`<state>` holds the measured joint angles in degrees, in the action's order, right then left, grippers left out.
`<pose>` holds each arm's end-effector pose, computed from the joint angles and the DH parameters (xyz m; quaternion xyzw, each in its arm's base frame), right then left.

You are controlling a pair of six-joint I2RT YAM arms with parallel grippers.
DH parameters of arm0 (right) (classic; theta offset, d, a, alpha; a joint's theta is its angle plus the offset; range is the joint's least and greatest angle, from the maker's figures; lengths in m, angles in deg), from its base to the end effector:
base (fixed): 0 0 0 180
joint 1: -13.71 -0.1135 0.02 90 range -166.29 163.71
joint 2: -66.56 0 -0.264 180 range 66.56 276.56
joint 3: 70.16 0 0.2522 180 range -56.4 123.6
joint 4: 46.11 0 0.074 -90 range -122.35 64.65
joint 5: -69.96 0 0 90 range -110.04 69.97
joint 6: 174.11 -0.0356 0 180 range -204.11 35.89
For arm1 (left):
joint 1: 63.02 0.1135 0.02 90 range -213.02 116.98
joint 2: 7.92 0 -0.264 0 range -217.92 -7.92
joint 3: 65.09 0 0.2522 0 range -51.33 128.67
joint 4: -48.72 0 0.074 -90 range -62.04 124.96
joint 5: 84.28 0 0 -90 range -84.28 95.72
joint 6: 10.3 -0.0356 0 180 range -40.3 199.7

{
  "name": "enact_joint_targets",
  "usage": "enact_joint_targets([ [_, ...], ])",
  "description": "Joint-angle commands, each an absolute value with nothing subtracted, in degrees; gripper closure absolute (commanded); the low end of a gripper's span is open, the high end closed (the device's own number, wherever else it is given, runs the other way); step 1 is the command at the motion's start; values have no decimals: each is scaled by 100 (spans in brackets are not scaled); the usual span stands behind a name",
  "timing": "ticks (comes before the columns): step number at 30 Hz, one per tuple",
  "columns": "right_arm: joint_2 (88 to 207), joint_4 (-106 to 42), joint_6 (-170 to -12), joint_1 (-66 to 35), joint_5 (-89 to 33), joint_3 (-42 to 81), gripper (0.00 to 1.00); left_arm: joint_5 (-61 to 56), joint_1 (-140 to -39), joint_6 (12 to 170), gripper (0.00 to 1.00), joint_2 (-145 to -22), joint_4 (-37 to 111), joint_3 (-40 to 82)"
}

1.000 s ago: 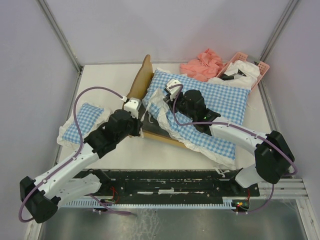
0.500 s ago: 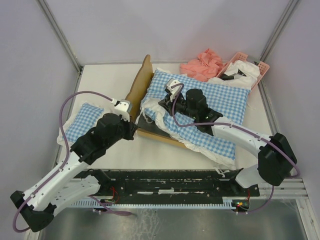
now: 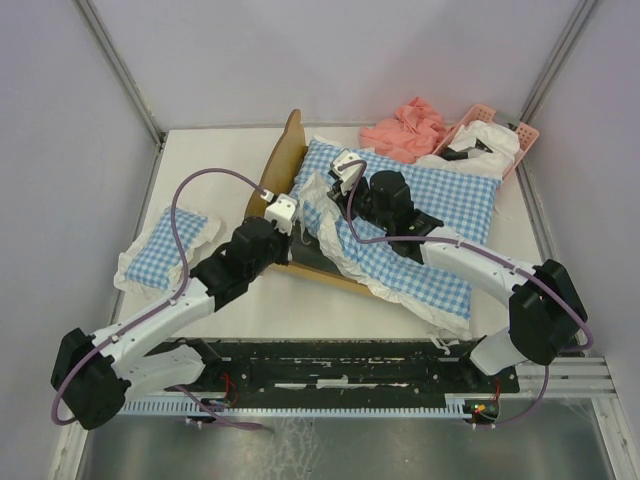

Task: Set up the pet bed
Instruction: Cross the ropes on the bed frame.

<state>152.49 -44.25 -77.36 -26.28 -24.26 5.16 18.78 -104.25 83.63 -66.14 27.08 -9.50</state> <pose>0.2711 0.2308 0.3068 -0.3302 0.7061 0.2065 0.5914 0.1798 -0.1468 0.2817 0.2084 0.8104 -0.1188 0.5345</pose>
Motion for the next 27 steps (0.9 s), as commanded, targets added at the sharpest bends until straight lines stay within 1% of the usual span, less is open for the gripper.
enact_joint_targets([
  [1,15082,-4753,-7678,-2591,-2405,416,98,2088,-10424,8131,97,-6874,3331,-1062],
  [5,15015,-4833,-7705,-2585,-2504,285,98,2270,-10424,8235,97,-6852,3626,-1345],
  [10,15109,-4847,-7749,-2585,-2602,299,98,2379,-10426,8572,97,-6968,2765,-1137],
  [14,15212,-4883,-7810,-2589,-2681,321,98,2446,-10426,8749,97,-6842,3033,-1524],
  [19,15250,-4808,-7805,-2585,-2913,355,98,2509,-10424,9027,97,-6873,3045,-1592],
  [24,15265,-4673,-7806,-2586,-3213,452,98,2747,-10425,9485,92,-6897,2918,-1622],
  [27,15323,-4595,-7922,-2585,-3433,526,98,2860,-10424,9685,86,-6780,2774,-1598],
])
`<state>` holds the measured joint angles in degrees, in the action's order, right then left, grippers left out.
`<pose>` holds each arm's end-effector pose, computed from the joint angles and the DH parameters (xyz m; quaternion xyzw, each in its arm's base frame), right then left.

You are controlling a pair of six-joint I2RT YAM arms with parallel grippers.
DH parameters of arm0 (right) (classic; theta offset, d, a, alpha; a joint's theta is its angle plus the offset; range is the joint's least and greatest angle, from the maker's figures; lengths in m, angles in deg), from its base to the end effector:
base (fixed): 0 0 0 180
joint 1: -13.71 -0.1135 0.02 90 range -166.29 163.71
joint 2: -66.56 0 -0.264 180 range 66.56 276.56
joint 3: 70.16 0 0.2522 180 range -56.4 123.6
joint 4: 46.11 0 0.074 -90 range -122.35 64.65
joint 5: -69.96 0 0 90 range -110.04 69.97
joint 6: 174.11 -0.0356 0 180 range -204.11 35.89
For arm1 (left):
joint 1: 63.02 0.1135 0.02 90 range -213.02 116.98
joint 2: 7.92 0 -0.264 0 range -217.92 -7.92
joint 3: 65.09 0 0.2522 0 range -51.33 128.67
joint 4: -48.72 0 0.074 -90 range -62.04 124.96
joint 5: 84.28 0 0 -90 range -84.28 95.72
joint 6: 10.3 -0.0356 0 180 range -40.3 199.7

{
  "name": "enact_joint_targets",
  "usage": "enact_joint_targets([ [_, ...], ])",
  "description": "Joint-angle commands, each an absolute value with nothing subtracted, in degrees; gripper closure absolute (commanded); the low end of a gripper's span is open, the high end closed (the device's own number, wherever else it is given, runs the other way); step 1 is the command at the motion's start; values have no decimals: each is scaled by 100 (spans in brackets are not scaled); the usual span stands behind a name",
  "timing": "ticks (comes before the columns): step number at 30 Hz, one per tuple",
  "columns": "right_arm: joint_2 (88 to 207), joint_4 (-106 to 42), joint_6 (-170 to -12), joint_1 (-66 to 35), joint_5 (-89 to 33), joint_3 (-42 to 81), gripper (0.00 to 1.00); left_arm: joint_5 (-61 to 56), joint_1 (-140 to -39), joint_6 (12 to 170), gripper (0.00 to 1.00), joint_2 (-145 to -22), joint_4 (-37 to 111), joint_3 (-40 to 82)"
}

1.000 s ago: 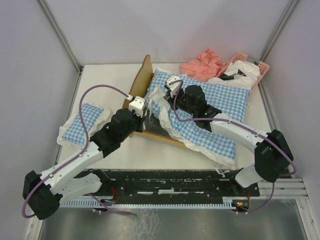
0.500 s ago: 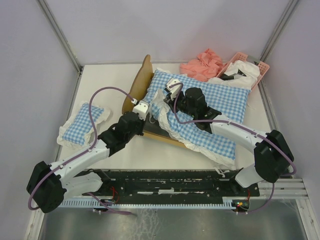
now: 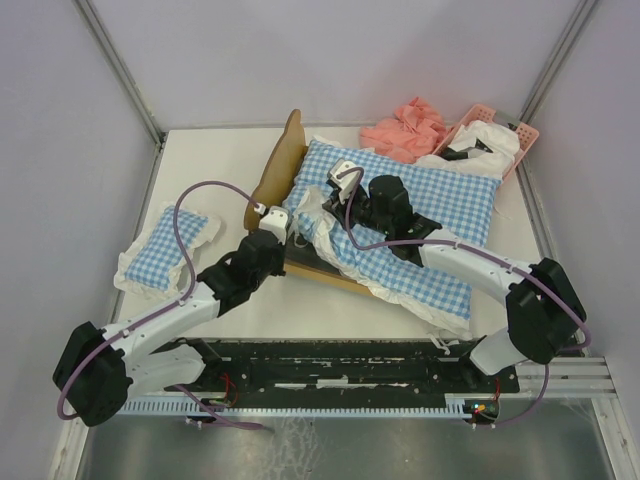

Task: Set up the pet bed
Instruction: Cross the ropes on the bed frame.

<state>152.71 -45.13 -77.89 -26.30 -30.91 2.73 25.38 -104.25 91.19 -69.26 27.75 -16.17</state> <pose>0.2663 0.2323 0.2923 -0.3620 0.6998 0.2492 0.5631 0.1805 -0.1422 0.2317 0.1444 0.8592 -0.0728 0.4854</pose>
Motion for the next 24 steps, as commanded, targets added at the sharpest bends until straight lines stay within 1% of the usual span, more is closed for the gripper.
enact_joint_targets([
  [1,15348,-4589,-7967,-2585,-3473,548,98,2884,-10424,9752,84,-6714,2726,-1592],
  [5,15416,-4583,-8024,-2587,-3495,567,98,2737,-10424,9840,72,-6398,2624,-1528],
  [7,15434,-4551,-8023,-2586,-3464,588,98,2592,-10424,9806,69,-6256,2596,-1490],
  [11,15478,-4536,-8054,-2592,-3481,633,98,2057,-10426,9796,68,-6001,2875,-1555],
  [15,15513,-4528,-8077,-2589,-3461,665,98,1601,-10428,10085,68,-5917,3526,-1753],
  [22,15516,-4523,-8093,-2589,-3454,687,98,1506,-10465,10156,68,-6333,4503,-2079],
  [24,15521,-4527,-8087,-2586,-3455,683,98,1533,-10484,10225,66,-6473,4660,-2100],
])
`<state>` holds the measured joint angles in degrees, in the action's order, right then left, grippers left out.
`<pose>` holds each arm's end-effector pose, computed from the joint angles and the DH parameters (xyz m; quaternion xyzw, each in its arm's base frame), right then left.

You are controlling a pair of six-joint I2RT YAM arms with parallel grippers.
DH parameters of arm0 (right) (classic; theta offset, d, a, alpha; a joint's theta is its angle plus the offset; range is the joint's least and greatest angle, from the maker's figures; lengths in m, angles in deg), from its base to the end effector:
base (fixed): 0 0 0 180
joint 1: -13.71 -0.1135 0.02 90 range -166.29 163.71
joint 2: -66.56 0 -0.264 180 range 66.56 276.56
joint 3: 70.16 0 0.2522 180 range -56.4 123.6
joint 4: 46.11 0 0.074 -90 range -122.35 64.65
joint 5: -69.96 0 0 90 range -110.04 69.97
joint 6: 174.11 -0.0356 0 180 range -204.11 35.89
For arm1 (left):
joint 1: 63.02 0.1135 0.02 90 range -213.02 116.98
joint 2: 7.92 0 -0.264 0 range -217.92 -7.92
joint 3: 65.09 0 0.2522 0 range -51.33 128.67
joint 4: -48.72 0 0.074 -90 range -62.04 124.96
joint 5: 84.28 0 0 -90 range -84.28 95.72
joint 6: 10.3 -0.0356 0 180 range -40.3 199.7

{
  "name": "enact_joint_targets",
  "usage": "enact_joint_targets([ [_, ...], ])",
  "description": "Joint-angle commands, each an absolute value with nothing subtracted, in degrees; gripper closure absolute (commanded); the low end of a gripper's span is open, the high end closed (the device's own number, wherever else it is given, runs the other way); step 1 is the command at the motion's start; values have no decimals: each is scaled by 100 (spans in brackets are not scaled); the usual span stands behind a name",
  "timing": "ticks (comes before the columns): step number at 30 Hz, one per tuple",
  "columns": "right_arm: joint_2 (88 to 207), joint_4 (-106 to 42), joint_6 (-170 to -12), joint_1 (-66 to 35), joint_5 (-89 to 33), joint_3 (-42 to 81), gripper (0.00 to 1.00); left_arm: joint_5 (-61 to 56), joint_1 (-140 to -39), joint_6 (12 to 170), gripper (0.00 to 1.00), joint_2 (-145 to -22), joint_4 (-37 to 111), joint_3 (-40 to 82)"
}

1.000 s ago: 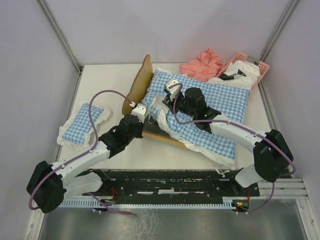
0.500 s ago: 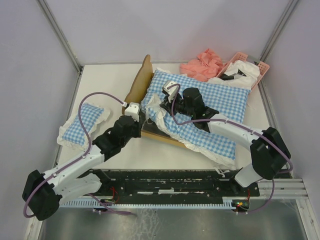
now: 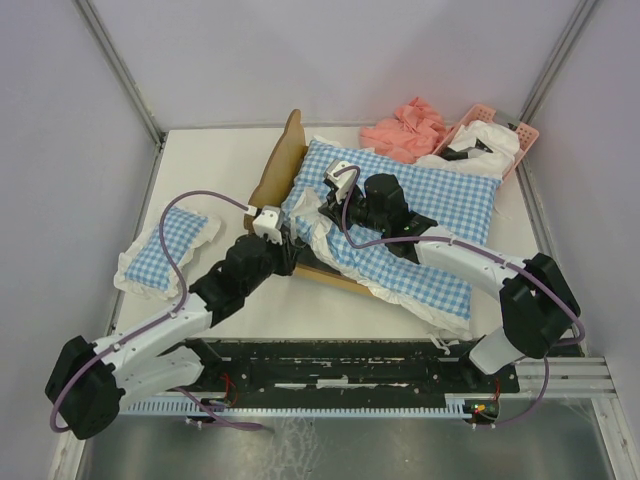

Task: Set up the pet bed
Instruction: Cross the ropes on the bed frame.

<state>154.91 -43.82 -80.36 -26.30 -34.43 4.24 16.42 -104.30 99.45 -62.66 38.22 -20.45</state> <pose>0.2711 0.2391 0.2863 -0.3655 0.7084 0.2805 0.5347 0.1681 -0.1388 0.2465 0.1007 0.8141 -0.2218 0.5272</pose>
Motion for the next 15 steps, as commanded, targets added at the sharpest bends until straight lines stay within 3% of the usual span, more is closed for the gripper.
enact_joint_targets([
  [1,15516,-4531,-8086,-2591,-3454,681,98,1587,-10492,10258,65,-6534,4741,-2132],
  [15,15500,-4536,-8101,-2591,-3472,705,98,2853,-10496,10043,57,-7043,5401,-2487],
])
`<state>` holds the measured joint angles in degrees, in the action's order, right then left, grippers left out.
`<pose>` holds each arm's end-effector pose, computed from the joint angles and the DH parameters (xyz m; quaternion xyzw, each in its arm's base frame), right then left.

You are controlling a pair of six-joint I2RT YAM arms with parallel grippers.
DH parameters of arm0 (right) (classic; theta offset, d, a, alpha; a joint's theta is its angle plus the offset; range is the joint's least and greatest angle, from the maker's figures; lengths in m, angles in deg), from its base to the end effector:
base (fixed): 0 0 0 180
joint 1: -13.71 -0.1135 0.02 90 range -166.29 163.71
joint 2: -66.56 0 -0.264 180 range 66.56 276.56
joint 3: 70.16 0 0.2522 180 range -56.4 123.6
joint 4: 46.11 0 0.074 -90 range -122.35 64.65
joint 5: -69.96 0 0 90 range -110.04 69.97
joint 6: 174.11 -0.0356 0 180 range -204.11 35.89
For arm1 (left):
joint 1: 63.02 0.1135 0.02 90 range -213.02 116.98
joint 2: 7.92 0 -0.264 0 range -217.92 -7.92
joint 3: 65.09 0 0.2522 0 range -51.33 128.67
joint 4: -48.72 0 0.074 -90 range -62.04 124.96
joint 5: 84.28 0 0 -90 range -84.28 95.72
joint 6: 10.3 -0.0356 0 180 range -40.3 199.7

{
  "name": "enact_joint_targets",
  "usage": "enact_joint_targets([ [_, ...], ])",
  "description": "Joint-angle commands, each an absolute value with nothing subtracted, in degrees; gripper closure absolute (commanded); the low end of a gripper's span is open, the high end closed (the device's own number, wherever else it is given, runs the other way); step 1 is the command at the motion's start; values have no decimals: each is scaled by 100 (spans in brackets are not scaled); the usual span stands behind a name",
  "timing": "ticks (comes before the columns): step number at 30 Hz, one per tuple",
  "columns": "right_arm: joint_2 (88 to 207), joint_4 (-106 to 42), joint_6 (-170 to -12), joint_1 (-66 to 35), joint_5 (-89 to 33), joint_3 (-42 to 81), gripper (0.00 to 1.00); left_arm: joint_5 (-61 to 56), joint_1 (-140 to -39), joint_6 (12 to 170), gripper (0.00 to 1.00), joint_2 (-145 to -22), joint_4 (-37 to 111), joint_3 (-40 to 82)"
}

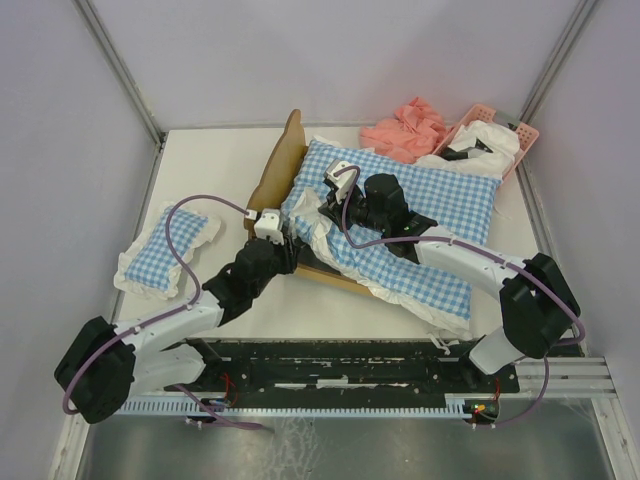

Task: Set up the pet bed
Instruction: Cross the ropes on the bed frame.

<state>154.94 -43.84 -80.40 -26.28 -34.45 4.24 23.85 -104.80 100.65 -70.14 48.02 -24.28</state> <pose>0.2712 0.2391 0.2861 -0.3652 0.7086 0.2807 0.5345 0.1801 -0.1461 0.2144 0.0616 0.8216 -0.1754 0.5389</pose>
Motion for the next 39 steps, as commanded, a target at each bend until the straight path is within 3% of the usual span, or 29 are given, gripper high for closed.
enact_joint_targets([
  [1,15504,-4540,-8103,-2590,-3478,700,98,2877,-10503,10047,56,-7044,5452,-2514],
  [19,15529,-4558,-8169,-2587,-3528,701,98,2888,-10496,9912,56,-7701,6596,-2701],
  [31,15551,-4563,-8250,-2588,-3524,719,98,3038,-10502,9777,74,-7709,6855,-2907],
  [36,15555,-4562,-8261,-2589,-3515,723,98,3060,-10503,9815,64,-7816,6809,-2851],
  [39,15554,-4571,-8270,-2588,-3520,720,98,3071,-10501,9800,65,-7894,6822,-2807],
])
